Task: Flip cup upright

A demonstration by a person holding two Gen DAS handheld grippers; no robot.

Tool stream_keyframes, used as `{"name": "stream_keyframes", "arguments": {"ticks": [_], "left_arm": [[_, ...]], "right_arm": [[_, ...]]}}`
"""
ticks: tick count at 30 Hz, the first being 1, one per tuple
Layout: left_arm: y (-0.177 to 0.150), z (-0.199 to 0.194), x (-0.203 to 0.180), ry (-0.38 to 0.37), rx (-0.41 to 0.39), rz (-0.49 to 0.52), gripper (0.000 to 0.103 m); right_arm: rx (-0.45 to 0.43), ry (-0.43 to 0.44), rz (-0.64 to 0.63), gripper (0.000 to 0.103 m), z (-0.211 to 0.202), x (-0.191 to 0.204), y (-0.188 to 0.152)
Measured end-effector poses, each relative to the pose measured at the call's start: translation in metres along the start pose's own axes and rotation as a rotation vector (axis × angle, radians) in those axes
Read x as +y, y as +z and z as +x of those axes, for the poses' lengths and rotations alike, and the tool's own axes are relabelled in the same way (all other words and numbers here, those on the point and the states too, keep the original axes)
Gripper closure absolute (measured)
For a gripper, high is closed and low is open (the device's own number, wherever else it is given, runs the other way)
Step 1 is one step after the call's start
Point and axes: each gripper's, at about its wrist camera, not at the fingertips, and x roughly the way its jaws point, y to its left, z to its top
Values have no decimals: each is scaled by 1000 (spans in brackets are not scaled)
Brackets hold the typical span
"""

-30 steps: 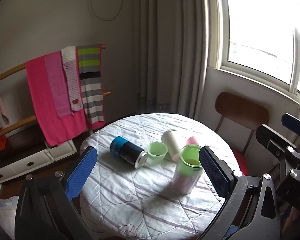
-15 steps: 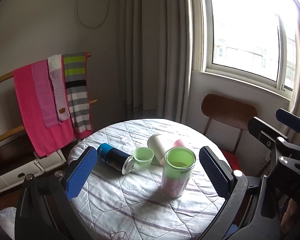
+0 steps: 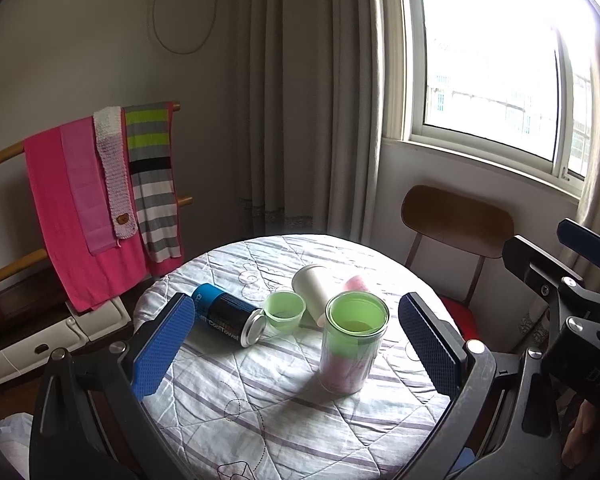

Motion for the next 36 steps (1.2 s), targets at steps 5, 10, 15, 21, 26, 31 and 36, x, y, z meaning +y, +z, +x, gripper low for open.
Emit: {"name": "stream_keyframes", "arguments": {"ticks": [5,10,15,21,26,31,36], "left_arm": [[-1,1,1,8,5,1,0],[-1,1,0,13,8,-1,0],[-2,0,-1,14,3,10,0],[-2,-1,-5,17,-9,34,0],[-3,0,-6,-6,-9,34,0],[-5,-2,-7,-1,-22,31,0],[-5,1,-3,-29,-11,11,0]], "right_arm": [[7,4,-1,22,2,-1,0],[13,7,-2,22,2,-1,0],[19,5,-3,22,3,-1,-1],[26,2,0,22,4,-2,-2],[28,1,3,22,3,-2,-3],[34,-5,7,22,4,-3,-4],[37,-1,15,22,5,-4,-4]]}}
